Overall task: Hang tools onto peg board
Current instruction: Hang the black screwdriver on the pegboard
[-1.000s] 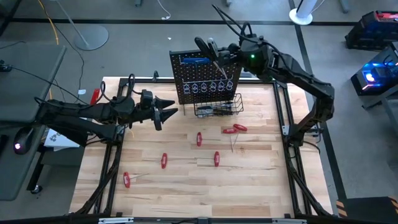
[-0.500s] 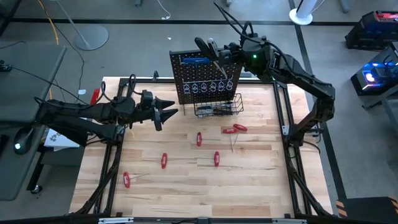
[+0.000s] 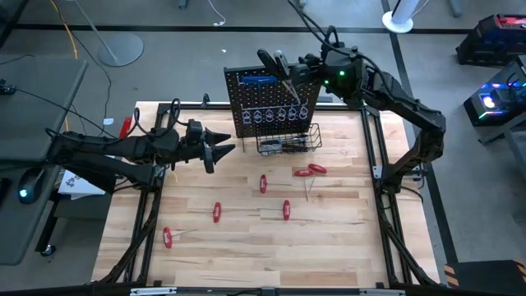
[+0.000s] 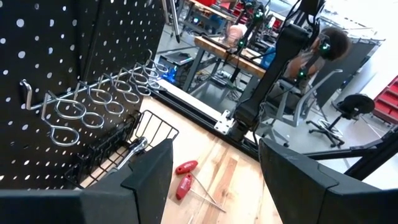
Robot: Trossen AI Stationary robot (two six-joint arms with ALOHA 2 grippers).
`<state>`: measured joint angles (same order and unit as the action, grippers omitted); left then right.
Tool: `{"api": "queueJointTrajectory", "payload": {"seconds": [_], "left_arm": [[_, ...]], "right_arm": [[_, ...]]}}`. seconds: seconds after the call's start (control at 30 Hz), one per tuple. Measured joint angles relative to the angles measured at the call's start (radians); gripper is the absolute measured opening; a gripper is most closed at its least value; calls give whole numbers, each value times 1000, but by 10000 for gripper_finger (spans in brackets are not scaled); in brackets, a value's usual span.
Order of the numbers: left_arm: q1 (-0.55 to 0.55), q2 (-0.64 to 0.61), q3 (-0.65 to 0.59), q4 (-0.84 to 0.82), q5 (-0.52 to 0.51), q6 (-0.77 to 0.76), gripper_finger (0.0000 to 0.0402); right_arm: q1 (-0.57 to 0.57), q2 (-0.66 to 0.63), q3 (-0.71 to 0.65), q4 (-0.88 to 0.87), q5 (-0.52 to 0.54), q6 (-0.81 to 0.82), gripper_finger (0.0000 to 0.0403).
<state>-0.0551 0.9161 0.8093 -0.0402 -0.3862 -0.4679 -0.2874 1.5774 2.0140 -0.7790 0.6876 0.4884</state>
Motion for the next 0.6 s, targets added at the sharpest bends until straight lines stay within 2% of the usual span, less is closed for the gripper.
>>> {"api": "queueJointTrajectory", "payload": {"seconds": [0.6], "left_arm": [[0, 0, 0, -16, -29, 1, 229]], "right_arm": [[0, -127, 0, 36, -5, -34, 102]]}}
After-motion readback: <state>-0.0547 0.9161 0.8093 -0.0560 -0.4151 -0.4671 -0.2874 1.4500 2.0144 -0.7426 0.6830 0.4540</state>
